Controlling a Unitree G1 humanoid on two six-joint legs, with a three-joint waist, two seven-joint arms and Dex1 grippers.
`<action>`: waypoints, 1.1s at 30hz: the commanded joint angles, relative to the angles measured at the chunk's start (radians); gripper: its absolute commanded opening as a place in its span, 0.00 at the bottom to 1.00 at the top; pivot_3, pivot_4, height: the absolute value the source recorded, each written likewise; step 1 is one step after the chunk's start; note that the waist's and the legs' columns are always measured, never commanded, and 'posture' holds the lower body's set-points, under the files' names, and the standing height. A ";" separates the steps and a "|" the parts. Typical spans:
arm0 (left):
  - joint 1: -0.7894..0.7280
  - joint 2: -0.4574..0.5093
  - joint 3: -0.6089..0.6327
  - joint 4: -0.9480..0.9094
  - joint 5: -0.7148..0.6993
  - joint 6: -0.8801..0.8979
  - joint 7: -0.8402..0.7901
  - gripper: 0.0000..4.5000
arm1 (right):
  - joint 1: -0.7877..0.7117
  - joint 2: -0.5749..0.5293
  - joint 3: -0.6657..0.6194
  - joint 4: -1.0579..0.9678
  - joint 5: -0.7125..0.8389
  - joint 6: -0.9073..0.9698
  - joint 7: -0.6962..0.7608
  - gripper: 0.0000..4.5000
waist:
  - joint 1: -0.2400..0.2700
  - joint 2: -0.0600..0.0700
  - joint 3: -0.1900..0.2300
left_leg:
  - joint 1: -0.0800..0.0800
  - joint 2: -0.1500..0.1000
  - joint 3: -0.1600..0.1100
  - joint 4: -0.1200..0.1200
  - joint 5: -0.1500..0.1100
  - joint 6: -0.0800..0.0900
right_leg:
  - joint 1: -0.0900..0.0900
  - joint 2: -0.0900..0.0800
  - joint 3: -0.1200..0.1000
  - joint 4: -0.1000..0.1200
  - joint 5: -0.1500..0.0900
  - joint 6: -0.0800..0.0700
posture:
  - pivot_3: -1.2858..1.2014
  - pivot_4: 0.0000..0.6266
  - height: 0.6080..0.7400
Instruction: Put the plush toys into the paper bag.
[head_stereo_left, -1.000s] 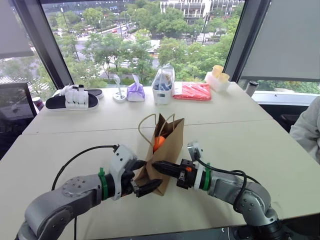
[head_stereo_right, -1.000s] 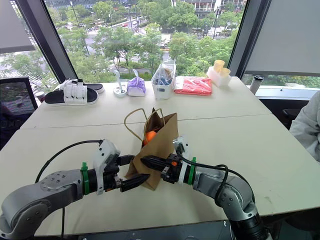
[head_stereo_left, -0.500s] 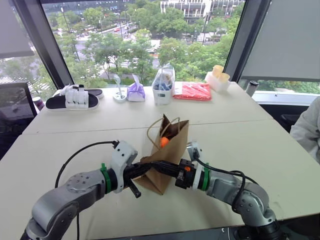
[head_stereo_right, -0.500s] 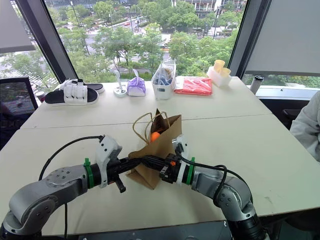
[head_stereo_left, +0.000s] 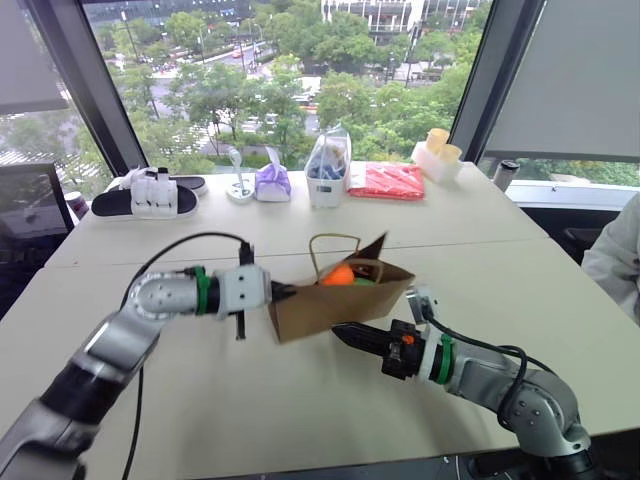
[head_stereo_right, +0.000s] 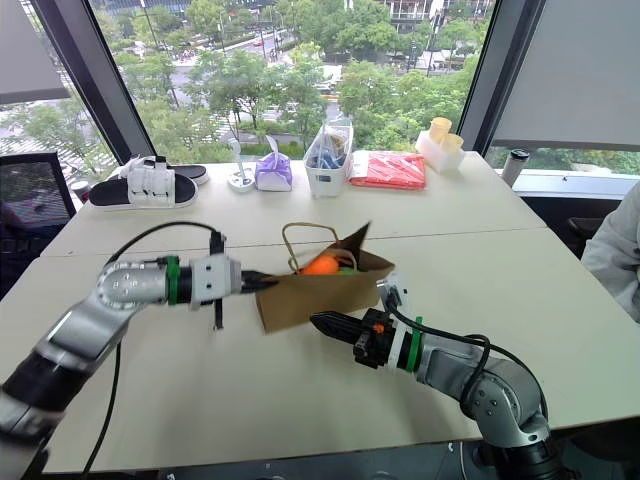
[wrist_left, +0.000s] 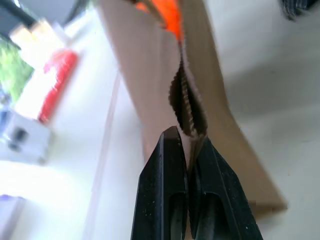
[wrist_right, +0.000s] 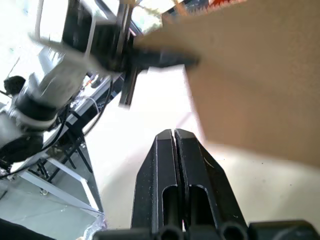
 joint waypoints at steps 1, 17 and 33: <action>-0.186 -0.066 0.003 0.314 0.064 -0.228 -0.077 0.02 | 0.005 0.015 -0.020 -0.010 -0.008 -0.033 -0.004 0.00 | 0.001 -0.001 0.000 | -0.001 0.000 -0.001 0.000 0.000 0.000 | 0.000 0.000 -0.001 0.000 0.001 0.002 | 0.52 0.24 1.00; -0.365 -0.258 0.153 0.636 -0.066 -0.002 -0.277 0.02 | 0.056 0.039 -0.039 -0.048 -0.001 -0.039 -0.062 0.00 | -0.009 -0.001 0.000 | 0.000 -0.002 -0.002 0.002 -0.001 0.003 | 0.000 0.000 -0.001 0.001 0.003 0.005 | 0.52 0.24 1.00; -0.253 -0.170 0.181 0.390 -0.074 0.151 -0.322 0.02 | 0.127 -0.041 -0.060 -0.021 0.000 -0.027 0.017 0.00 | -0.015 -0.001 0.000 | 0.002 -0.001 -0.002 0.002 -0.001 0.003 | 0.000 0.001 0.000 0.003 0.003 0.005 | 0.52 0.24 1.00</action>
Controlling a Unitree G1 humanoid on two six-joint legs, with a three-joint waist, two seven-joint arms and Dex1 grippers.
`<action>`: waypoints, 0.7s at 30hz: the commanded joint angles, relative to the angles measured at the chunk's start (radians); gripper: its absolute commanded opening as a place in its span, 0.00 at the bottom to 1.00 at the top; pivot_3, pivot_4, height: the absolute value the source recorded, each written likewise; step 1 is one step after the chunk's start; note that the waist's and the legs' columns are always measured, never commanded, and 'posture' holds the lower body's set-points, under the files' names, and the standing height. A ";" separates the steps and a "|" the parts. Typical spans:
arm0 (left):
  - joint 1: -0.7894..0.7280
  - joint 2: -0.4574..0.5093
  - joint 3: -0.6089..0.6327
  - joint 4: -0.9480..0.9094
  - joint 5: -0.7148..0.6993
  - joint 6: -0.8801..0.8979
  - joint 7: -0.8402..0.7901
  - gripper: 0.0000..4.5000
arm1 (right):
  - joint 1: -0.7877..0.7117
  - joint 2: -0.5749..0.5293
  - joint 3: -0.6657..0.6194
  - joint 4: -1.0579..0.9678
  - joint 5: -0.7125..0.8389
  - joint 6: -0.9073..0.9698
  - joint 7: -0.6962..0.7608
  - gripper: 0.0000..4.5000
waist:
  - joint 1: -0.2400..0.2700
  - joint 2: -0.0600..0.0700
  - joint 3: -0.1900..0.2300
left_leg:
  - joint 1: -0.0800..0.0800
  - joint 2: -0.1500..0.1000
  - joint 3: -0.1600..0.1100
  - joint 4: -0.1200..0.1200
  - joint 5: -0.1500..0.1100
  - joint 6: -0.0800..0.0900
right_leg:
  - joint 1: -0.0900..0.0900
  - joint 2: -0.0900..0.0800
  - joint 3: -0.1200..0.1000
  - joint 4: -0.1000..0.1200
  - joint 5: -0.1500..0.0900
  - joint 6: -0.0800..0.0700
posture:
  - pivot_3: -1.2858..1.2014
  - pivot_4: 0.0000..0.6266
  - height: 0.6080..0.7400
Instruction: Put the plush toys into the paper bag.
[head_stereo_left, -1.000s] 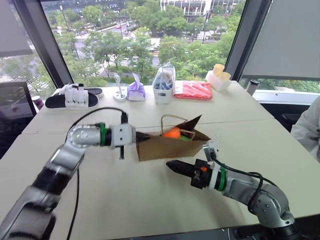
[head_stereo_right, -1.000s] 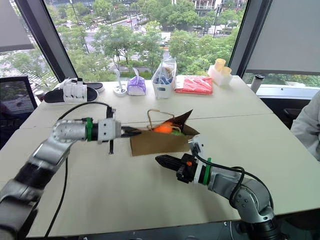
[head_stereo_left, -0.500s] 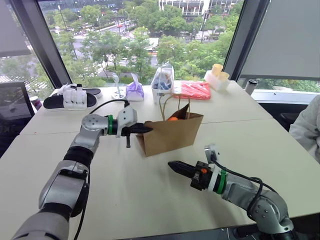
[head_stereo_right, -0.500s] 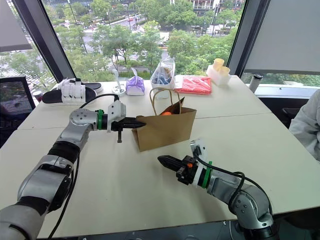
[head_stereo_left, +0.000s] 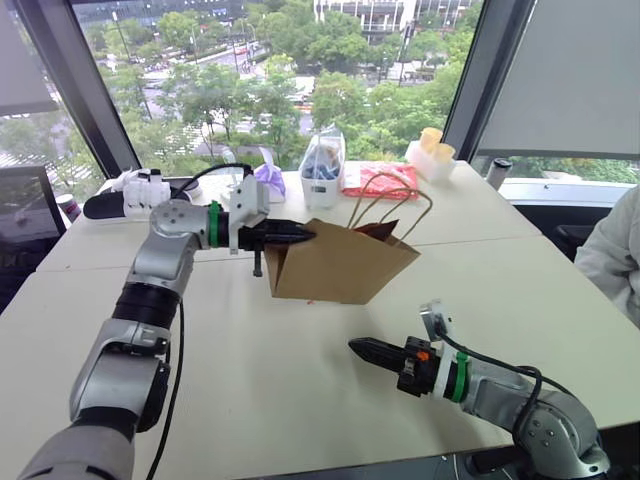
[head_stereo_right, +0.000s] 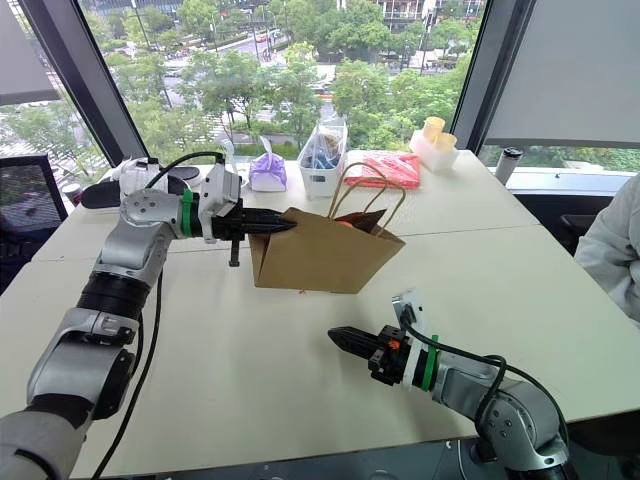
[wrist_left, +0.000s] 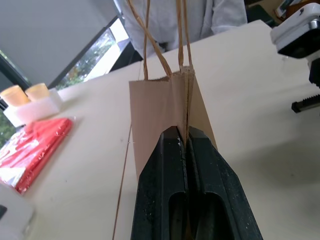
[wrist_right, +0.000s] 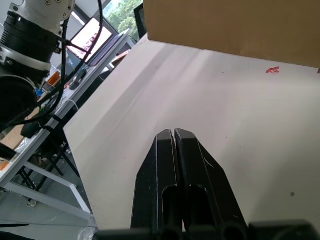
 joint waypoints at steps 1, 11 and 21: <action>0.042 0.048 0.004 0.042 0.060 -0.071 0.002 0.02 | 0.003 0.000 -0.020 -0.016 0.001 -0.015 0.003 0.00 | -0.002 0.000 0.000 | 0.000 0.000 0.000 0.000 0.000 0.000 | 0.000 0.000 0.000 0.000 0.000 0.000 | 0.52 0.24 1.00; 0.051 0.042 0.007 0.246 0.170 -0.274 0.123 0.02 | -0.001 0.004 -0.014 -0.007 -0.014 -0.012 -0.001 0.00 | 0.013 -0.001 0.000 | -0.001 0.000 -0.001 0.001 0.000 0.000 | 0.001 0.000 0.000 -0.001 0.000 0.000 | 0.52 0.24 1.00; 0.066 0.059 0.016 0.202 0.174 -0.235 0.132 0.81 | -0.017 0.008 -0.006 0.006 -0.030 -0.009 0.002 0.00 | 0.010 -0.001 0.000 | -0.001 0.000 -0.001 0.001 0.000 0.000 | 0.000 0.000 0.000 0.000 0.000 0.000 | 0.52 0.24 1.00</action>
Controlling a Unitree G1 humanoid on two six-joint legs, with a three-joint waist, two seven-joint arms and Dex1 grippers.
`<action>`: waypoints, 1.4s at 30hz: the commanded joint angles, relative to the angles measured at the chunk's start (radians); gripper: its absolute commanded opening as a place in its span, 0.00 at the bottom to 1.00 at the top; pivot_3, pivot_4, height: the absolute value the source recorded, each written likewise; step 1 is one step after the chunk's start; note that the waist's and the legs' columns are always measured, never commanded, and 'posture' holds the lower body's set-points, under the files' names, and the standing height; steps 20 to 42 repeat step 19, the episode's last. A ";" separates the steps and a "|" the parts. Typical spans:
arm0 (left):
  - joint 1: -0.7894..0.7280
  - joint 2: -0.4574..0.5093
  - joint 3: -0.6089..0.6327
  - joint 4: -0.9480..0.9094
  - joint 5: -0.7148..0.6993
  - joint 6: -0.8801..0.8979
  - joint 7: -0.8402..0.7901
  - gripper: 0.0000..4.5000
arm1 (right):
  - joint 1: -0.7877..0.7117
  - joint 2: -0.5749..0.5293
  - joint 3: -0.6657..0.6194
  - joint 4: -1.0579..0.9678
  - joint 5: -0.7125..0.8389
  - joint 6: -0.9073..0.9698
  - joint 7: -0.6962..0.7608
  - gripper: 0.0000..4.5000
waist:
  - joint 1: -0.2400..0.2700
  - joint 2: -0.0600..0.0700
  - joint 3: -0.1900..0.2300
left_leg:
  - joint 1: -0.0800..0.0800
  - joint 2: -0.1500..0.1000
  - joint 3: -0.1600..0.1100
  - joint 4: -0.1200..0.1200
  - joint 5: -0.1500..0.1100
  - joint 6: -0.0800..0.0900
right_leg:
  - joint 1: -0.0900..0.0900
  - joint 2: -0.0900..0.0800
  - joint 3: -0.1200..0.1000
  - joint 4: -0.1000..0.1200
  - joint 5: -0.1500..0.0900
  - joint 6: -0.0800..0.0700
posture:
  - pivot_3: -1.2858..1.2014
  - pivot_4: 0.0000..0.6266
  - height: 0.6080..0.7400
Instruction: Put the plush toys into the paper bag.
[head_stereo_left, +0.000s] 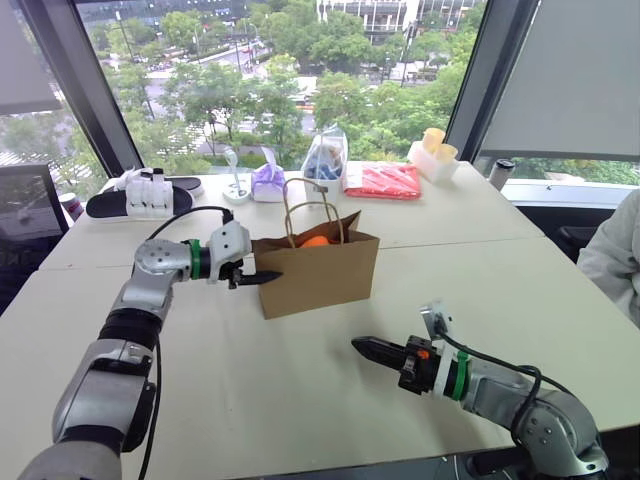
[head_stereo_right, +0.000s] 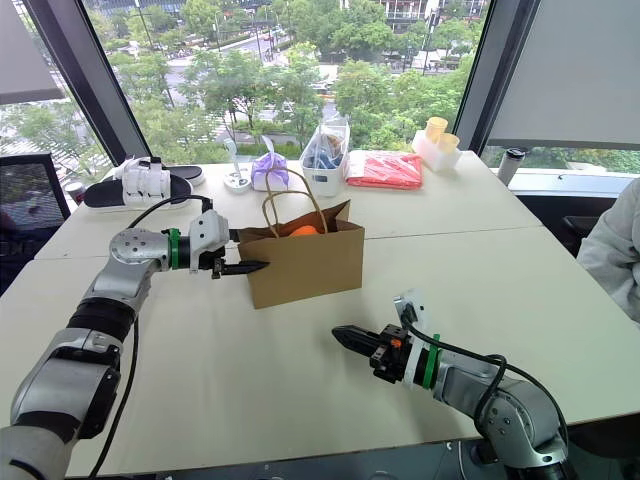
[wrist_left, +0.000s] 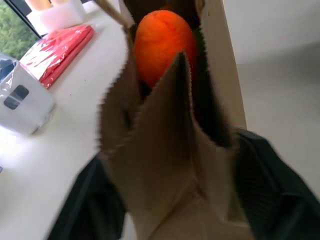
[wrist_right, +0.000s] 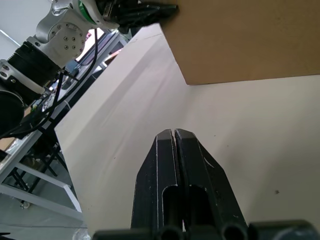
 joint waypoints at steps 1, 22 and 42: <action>0.000 0.038 0.026 -0.073 -0.004 0.048 0.016 0.81 | -0.007 0.003 0.000 -0.019 -0.001 -0.008 0.009 0.00 | -0.001 0.000 0.000 | 0.000 0.000 0.000 0.000 0.000 0.000 | 0.000 0.000 0.000 0.000 0.000 0.000 | 0.52 0.24 1.00; 0.860 0.187 0.545 -1.220 -0.554 1.026 0.364 0.81 | -0.033 -0.056 -0.061 -0.046 -0.001 -0.021 0.032 0.00 | -0.017 0.001 0.000 | 0.001 0.003 0.001 -0.002 -0.001 0.001 | 0.000 0.001 0.004 0.000 0.000 0.000 | 0.52 0.24 1.00; 0.860 0.187 0.545 -1.220 -0.554 1.026 0.364 0.81 | -0.033 -0.056 -0.061 -0.046 -0.001 -0.021 0.032 0.00 | -0.017 0.001 0.000 | 0.001 0.003 0.001 -0.002 -0.001 0.001 | 0.000 0.001 0.004 0.000 0.000 0.000 | 0.52 0.24 1.00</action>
